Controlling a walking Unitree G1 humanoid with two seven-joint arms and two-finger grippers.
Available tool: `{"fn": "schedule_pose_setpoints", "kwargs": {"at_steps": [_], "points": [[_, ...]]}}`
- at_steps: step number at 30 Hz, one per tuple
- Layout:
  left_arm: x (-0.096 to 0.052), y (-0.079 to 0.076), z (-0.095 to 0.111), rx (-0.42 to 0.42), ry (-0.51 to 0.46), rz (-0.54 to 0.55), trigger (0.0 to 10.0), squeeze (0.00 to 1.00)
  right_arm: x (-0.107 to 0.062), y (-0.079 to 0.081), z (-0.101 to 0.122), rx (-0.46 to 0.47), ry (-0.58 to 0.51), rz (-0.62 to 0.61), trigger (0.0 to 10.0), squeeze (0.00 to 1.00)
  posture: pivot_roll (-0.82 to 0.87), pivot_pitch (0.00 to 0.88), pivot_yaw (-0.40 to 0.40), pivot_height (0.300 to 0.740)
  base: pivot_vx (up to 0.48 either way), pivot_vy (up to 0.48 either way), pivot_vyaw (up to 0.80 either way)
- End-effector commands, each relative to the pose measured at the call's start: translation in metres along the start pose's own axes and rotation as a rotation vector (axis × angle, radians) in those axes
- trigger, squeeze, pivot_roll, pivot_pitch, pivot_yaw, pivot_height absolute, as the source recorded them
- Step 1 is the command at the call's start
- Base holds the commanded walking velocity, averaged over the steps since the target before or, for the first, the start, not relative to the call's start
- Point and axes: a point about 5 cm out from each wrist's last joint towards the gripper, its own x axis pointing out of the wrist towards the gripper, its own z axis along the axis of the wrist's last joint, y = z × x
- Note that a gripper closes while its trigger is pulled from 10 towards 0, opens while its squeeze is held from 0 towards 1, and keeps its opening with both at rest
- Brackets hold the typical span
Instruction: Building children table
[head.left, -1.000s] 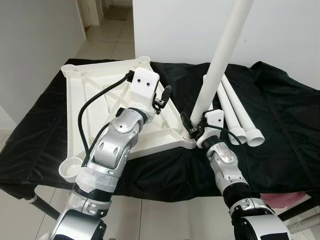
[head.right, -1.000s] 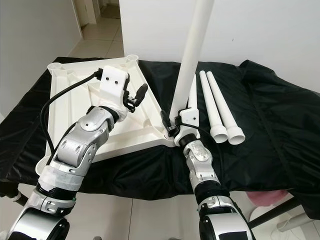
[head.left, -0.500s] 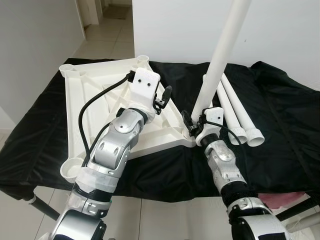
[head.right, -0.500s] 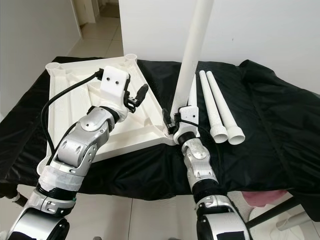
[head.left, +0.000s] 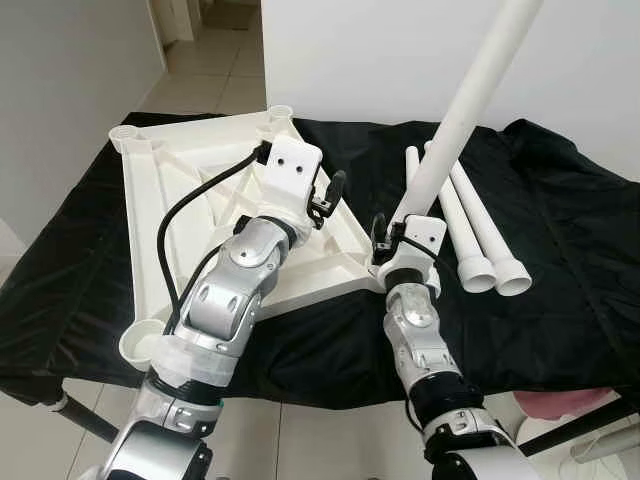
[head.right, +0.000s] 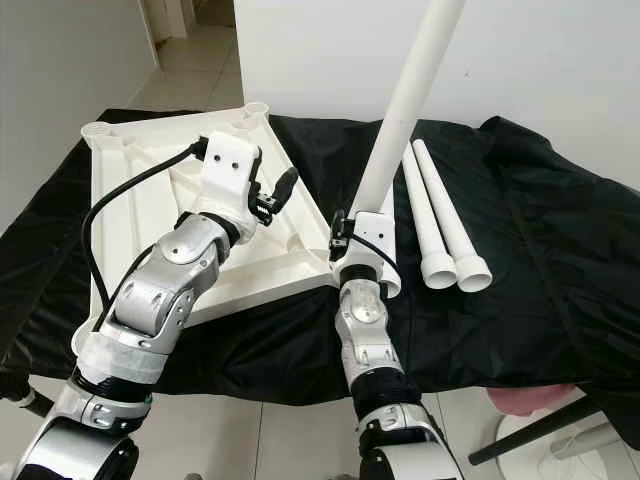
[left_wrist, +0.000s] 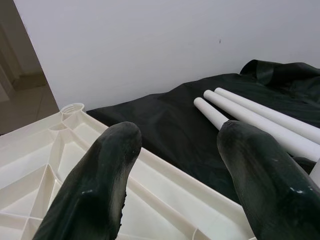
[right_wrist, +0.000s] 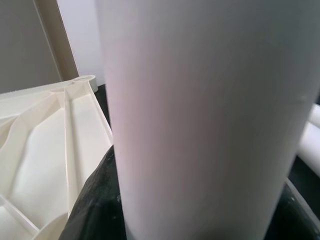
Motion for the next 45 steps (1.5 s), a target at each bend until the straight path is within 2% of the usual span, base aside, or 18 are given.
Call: {"fn": "schedule_pose_setpoints", "kwargs": {"at_steps": [1, 2, 4, 15, 17, 18, 19, 21, 24, 26, 27, 29, 30, 31, 33, 36, 39, 45], "points": [[-0.002, -0.003, 0.001, 0.010, -0.009, -0.053, 10.0, 0.00, -0.014, -0.003, -0.031, -0.042, 0.160, -0.008, 10.0, 0.00, -0.01, 0.000, -0.005, 0.740, 0.000, 0.000, 0.00], [-0.001, -0.003, 0.002, 0.011, -0.012, -0.053, 10.0, 0.00, -0.015, 0.005, -0.027, -0.101, 0.131, 0.035, 10.0, 0.00, 0.00, 0.000, -0.006, 0.740, 0.000, 0.000, 0.00], [-0.001, -0.003, 0.002, 0.012, -0.013, -0.053, 10.0, 0.00, -0.015, 0.005, -0.025, -0.117, 0.123, 0.041, 10.0, 0.00, 0.00, 0.000, -0.006, 0.740, 0.000, 0.000, 0.00], [0.000, -0.002, 0.005, 0.010, -0.026, -0.073, 10.0, 0.00, -0.012, 0.003, -0.015, -0.142, 0.092, 0.033, 10.0, 0.00, 0.00, 0.000, -0.007, 0.740, 0.000, 0.000, 0.00], [0.001, -0.004, 0.008, -0.009, -0.046, -0.140, 10.0, 0.00, -0.009, 0.002, -0.005, -0.157, 0.043, 0.051, 10.0, 0.00, -0.01, 0.000, -0.008, 0.740, 0.000, 0.000, 0.00], [0.002, -0.006, 0.012, -0.033, -0.068, -0.197, 10.0, 0.98, -0.006, 0.000, 0.002, -0.156, 0.023, 0.057, 10.0, 0.00, -0.02, 0.000, -0.007, 0.740, 0.000, 0.000, 0.00], [0.002, -0.006, 0.012, -0.033, -0.068, -0.197, 10.0, 0.98, -0.006, 0.000, 0.002, -0.156, 0.023, 0.057, 10.0, 0.00, -0.02, 0.000, -0.007, 0.740, 0.000, 0.000, 0.00], [0.000, -0.010, 0.019, -0.078, -0.108, -0.292, 10.0, 1.00, -0.003, -0.003, 0.009, -0.162, 0.007, 0.062, 10.0, 0.00, -0.02, 0.000, -0.004, 0.740, 0.000, 0.000, 0.00], [0.000, -0.012, 0.024, -0.099, -0.128, -0.329, 10.0, 1.00, -0.001, -0.005, 0.012, -0.171, 0.004, 0.070, 10.0, 0.00, -0.03, 0.000, -0.006, 0.740, 0.000, 0.000, 0.00], [-0.001, -0.020, 0.035, -0.154, -0.161, -0.442, 10.0, 1.00, 0.005, -0.013, 0.019, -0.185, -0.005, 0.074, 10.0, 0.00, -0.03, 0.000, -0.009, 0.740, 0.000, 0.000, 0.00], [-0.002, -0.024, 0.040, -0.159, -0.173, -0.506, 10.0, 0.71, 0.008, -0.016, 0.022, -0.192, -0.009, 0.076, 10.0, 0.00, -0.03, 0.000, -0.011, 0.740, 0.000, 0.000, 0.00], [-0.002, -0.024, 0.040, -0.159, -0.173, -0.506, 10.0, 0.71, 0.008, -0.016, 0.022, -0.192, -0.009, 0.076, 10.0, 0.00, -0.03, 0.000, -0.011, 0.740, 0.000, 0.000, 0.00], [-0.004, -0.029, 0.045, -0.187, -0.191, -0.596, 10.0, 0.00, 0.011, -0.019, 0.025, -0.194, -0.011, 0.081, 10.0, 0.00, -0.03, 0.000, -0.014, 0.740, 0.000, 0.000, 0.00], [-0.007, -0.033, 0.049, -0.203, -0.211, -0.671, 10.0, 0.00, 0.013, -0.021, 0.028, -0.197, -0.011, 0.085, 10.0, 0.00, -0.03, 0.000, -0.014, 0.740, 0.000, 0.000, 0.00], [-0.007, -0.033, 0.049, -0.203, -0.211, -0.671, 10.0, 0.00, 0.013, -0.021, 0.028, -0.197, -0.011, 0.085, 10.0, 0.00, -0.03, 0.000, -0.014, 0.740, 0.000, 0.000, 0.00], [-0.016, -0.043, 0.062, -0.253, -0.271, -0.889, 10.0, 0.00, 0.021, -0.024, 0.037, -0.214, -0.018, 0.118, 10.0, 0.00, -0.04, 0.000, -0.014, 0.740, 0.000, 0.000, 0.00], [-0.016, -0.047, 0.064, -0.270, -0.272, -0.973, 10.0, 0.00, 0.024, -0.023, 0.039, -0.232, -0.002, 0.156, 10.0, 0.00, -0.05, 0.000, -0.009, 0.740, 0.000, 0.000, 0.00], [-0.010, -0.053, 0.065, -0.230, -0.277, -0.984, 10.0, 0.00, 0.027, -0.022, 0.040, -0.249, 0.025, 0.194, 10.0, 0.00, -0.05, 0.000, -0.005, 0.740, 0.000, 0.000, 0.00]]}}
